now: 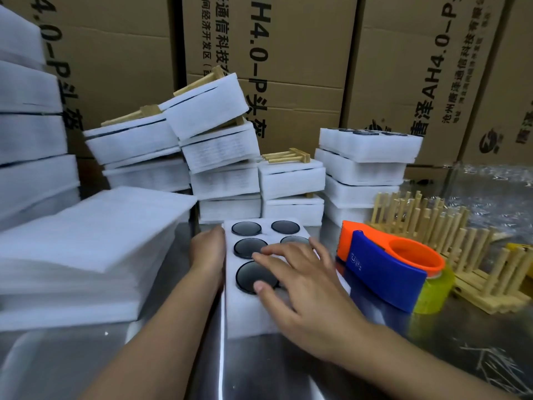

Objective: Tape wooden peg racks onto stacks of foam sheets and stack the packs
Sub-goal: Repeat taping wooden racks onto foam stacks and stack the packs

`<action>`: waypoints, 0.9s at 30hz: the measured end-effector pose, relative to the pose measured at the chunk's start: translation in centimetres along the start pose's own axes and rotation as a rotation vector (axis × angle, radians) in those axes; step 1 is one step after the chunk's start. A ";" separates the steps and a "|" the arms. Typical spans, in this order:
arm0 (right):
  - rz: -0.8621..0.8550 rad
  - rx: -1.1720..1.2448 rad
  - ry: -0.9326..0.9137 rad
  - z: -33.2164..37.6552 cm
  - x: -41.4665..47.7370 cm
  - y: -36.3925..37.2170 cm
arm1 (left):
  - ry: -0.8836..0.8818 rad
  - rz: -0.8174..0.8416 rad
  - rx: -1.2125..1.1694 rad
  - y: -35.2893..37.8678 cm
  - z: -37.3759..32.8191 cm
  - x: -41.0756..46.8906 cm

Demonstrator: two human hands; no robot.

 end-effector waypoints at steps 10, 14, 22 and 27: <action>0.185 -0.048 -0.090 -1.5 3.5 0.1 | -0.011 0.032 -0.013 -0.1 0.3 0.1; 0.220 0.059 -0.065 -2.1 3.9 0.1 | 0.014 0.019 -0.021 -0.1 -0.1 0.1; 0.194 0.380 0.082 -3.6 3.6 0.4 | 0.107 -0.037 -0.370 -1.3 -3.6 -0.7; 0.200 0.385 0.093 -3.7 3.5 0.5 | 0.088 -0.146 -0.428 -1.9 -3.5 -1.6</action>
Point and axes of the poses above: each hand's wrist, its own x-axis towards the middle knuckle, its own y-axis out of the palm, z = x × y, the point moved 5 cm from there along x, towards the middle knuckle, and after that the axes turned 1 degree about z, right-handed, at the moved point
